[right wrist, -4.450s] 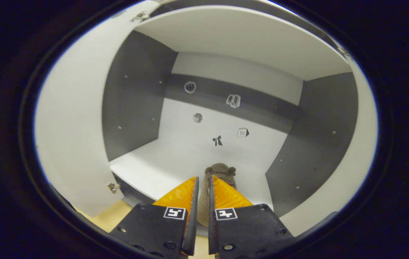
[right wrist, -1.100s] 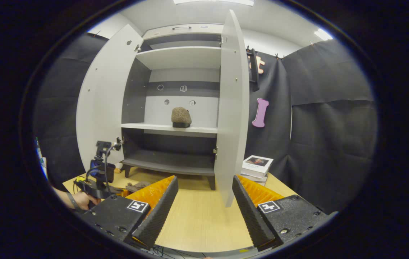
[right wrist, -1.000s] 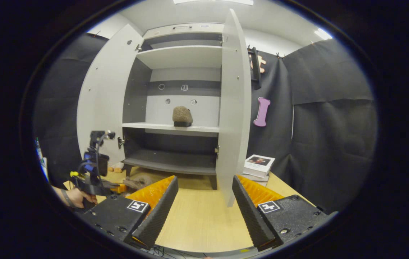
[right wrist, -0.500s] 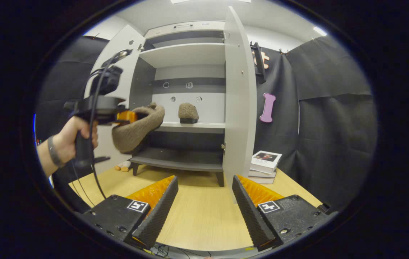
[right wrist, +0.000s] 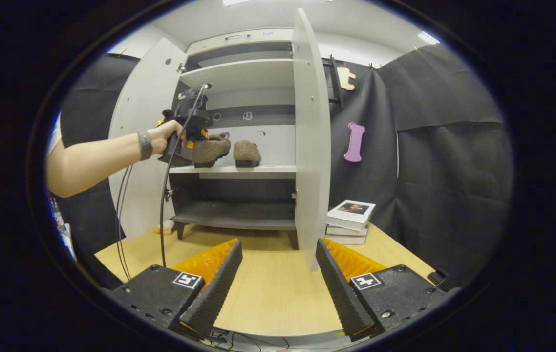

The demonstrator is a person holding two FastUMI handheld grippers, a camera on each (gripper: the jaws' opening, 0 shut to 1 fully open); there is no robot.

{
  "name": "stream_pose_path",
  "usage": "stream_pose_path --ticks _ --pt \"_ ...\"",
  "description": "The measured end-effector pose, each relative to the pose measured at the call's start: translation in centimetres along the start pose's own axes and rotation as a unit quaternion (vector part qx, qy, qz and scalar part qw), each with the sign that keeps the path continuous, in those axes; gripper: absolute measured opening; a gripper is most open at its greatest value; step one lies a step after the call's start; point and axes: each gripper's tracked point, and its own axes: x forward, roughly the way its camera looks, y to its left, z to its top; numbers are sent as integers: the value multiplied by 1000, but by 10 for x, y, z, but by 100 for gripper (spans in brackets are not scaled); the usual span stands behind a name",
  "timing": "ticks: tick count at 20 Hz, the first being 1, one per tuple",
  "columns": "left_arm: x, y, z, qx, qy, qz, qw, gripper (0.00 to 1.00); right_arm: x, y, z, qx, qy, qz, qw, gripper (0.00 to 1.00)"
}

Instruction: Grab one shoe with the right hand and put it into the shoe cabinet, grab the other shoe with the left hand and put it into the shoe cabinet; then close the right door with the right hand and the left door with the left hand.

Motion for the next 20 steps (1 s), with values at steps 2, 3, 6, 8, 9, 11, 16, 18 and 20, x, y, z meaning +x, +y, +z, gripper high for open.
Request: stream_pose_path --ticks 2,3,6,8,9,11,16,18,20 --pt "16 1 -9 -2 30 10 999 0 0 -6 -2 3 4 -8 1000 96" --pt "23 1 -14 -8 44 10 999 0 0 -10 -3 5 5 -14 1000 96" --pt "33 0 -17 -23 57 9 998 5 2 -18 -6 14 11 -23 1000 96" --pt "36 1 -16 -17 66 12 998 0 4 -19 -5 15 11 -25 1000 96" --pt "39 1 -17 -16 77 12 997 1 4 -19 -5 14 10 -25 1000 96" --pt "40 0 -17 -24 88 13 996 1 3 -19 -6 11 10 -23 1000 96" --pt "38 -1 -18 -38 102 6 994 11 -1 -21 -4 8 6 -22 1000 96" --pt "38 -1 -20 -38 105 4 994 18 -2 -25 -4 9 5 -23 1000 96" --pt "32 -2 -18 -38 105 2 994 20 -2 -26 -5 12 6 -23 1000 96"
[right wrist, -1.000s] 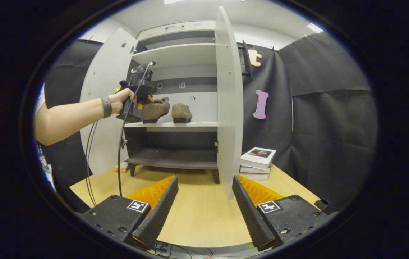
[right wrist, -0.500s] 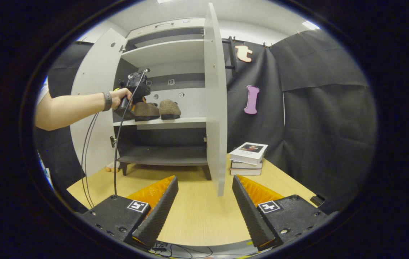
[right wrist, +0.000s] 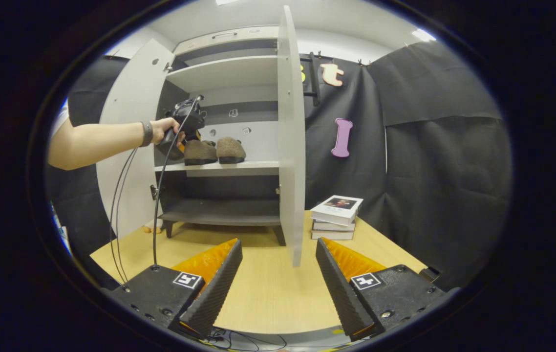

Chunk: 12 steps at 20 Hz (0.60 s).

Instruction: Grab one shoe with the right hand and put it into the shoe cabinet, grab the other shoe with the left hand and put it into the shoe cabinet; then close the right door with the right hand and the left door with the left hand.

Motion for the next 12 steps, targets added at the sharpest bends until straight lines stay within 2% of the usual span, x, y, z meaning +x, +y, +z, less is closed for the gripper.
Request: stream_pose_path --ticks 4,5,7,9,11,12 --pt "-19 -2 6 8 -15 -6 1000 32 -2 0 0 2 -1 3 1000 96" --pt "-25 2 6 13 -18 -2 1000 39 -2 1 -1 2 -1 5 1000 96" --pt "-43 10 10 36 -43 14 998 67 -3 3 0 2 -3 9 1000 96" --pt "-68 12 18 47 -85 13 995 75 -4 3 -1 1 -5 13 1000 96" --pt "-99 11 21 37 -126 -4 991 93 -6 6 -2 1 -3 18 1000 96" --pt "-116 12 20 30 -143 -13 989 94 -6 7 -4 3 -1 22 1000 96"
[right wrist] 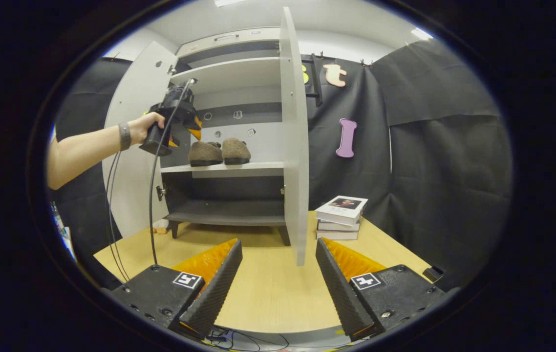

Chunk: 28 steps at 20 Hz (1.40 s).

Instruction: Grab one shoe with the right hand and put it into the shoe cabinet, grab the other shoe with the left hand and put it into the shoe cabinet; then close the right door with the right hand and the left door with the left hand.

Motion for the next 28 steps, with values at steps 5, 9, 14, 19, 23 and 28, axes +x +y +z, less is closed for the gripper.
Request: stream_pose_path --ticks 5,9,14,19,23,28 --pt "-102 6 -10 -1 -117 -50 992 95 -7 8 -8 7 7 13 1000 96" --pt "-184 11 -71 22 -135 -52 989 95 -10 9 0 13 -1 10 1000 96" --pt "-252 11 -148 42 -134 -36 989 94 -8 13 12 3 -20 11 1000 96" --pt "-288 -10 -211 50 -114 -39 991 95 -13 16 31 -13 -39 21 999 96" --pt "-302 -23 -219 48 -106 -50 992 95 -22 14 72 -1 -58 37 998 96" --pt "-318 -33 -199 58 -144 -66 986 94 -13 -66 205 5 -148 8 989 96"
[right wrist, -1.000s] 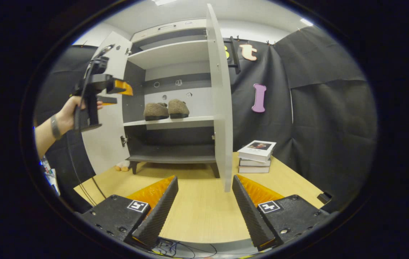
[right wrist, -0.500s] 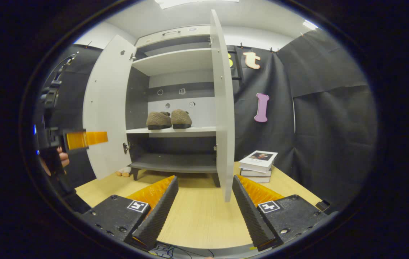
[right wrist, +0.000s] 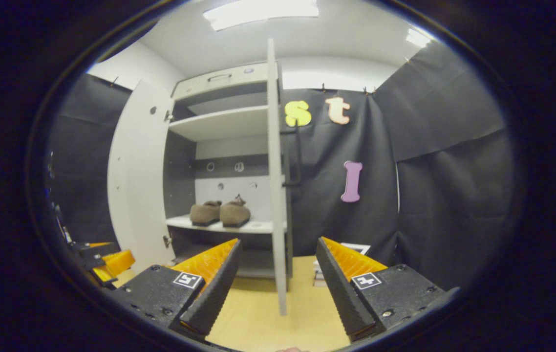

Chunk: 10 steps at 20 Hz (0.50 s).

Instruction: Grab one shoe with the right hand and put it into the shoe cabinet, grab the other shoe with the left hand and put it into the shoe cabinet; then close the right door with the right hand and the left door with the left hand.

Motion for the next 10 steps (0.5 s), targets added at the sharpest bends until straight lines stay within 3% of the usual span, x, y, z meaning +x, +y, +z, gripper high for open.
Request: stream_pose_path --ticks 2,4,7,10 --pt "-3 0 -2 -1 4 -2 1000 95 23 -56 39 -52 -31 -62 996 98" --pt "-5 2 -6 -6 8 -2 1000 95 39 -74 74 -84 -55 -90 991 99" --pt "-8 7 -7 -4 13 6 1000 95 72 -67 102 -111 -66 -68 989 97" --pt "-11 15 -9 -4 15 11 1000 95 106 -59 97 -68 -42 -35 996 99"
